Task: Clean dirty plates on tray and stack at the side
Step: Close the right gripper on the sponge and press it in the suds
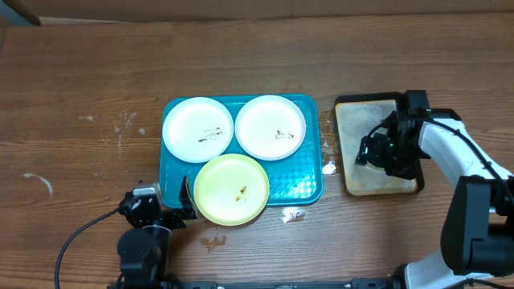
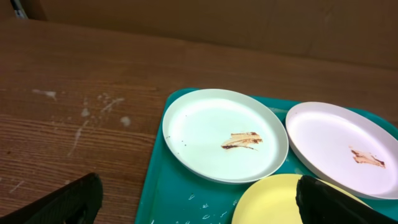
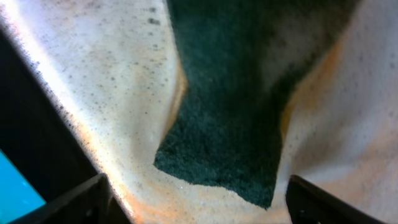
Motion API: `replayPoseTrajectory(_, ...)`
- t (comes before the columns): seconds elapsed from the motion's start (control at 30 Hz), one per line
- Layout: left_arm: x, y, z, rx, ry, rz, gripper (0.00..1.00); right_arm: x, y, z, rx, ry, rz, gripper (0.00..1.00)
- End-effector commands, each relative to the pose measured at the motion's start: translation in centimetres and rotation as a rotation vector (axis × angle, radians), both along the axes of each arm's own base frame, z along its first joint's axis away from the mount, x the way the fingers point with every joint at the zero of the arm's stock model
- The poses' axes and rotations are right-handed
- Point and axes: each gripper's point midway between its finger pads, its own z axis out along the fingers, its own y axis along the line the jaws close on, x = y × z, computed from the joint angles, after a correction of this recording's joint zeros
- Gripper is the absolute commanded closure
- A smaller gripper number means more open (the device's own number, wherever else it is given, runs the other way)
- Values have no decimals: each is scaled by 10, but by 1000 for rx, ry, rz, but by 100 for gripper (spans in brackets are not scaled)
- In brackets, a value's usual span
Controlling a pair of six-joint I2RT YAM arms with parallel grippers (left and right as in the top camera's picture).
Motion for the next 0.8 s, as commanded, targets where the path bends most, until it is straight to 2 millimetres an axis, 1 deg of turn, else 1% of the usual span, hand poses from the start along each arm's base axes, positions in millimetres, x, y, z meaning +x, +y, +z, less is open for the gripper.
replayPoseTrajectory(0.0, 0, 2, -3, 1, 1, 7, 0, 2, 3, 0, 9, -10, -5, 8)
replayPoseTrajectory(0.13, 0, 2, -3, 1, 1, 7, 0, 9, 2, 0, 8, -41, -5, 9)
replayPoseTrajectory(0.2, 0, 2, -3, 1, 1, 7, 0, 14, 2, 1, 7, -63, -4, 15)
replayPoseTrajectory(0.37, 0, 2, -3, 1, 1, 7, 0, 27, 2, 1, 6, -112, -4, 15)
replayPoseTrajectory(0.43, 0, 2, -3, 1, 1, 7, 0, 26, -1, -2, -11, -104, -7, 15)
replayPoseTrajectory(0.5, 0, 2, -3, 1, 1, 7, 0, 20, -9, -8, -56, -65, -36, 15)
replayPoseTrajectory(0.6, 0, 2, -3, 1, 1, 7, 0, 12, -12, -17, -75, -15, -38, 17)
replayPoseTrajectory(0.77, 0, 2, -3, 1, 1, 7, 0, 11, -12, -19, -75, -5, -38, 29)
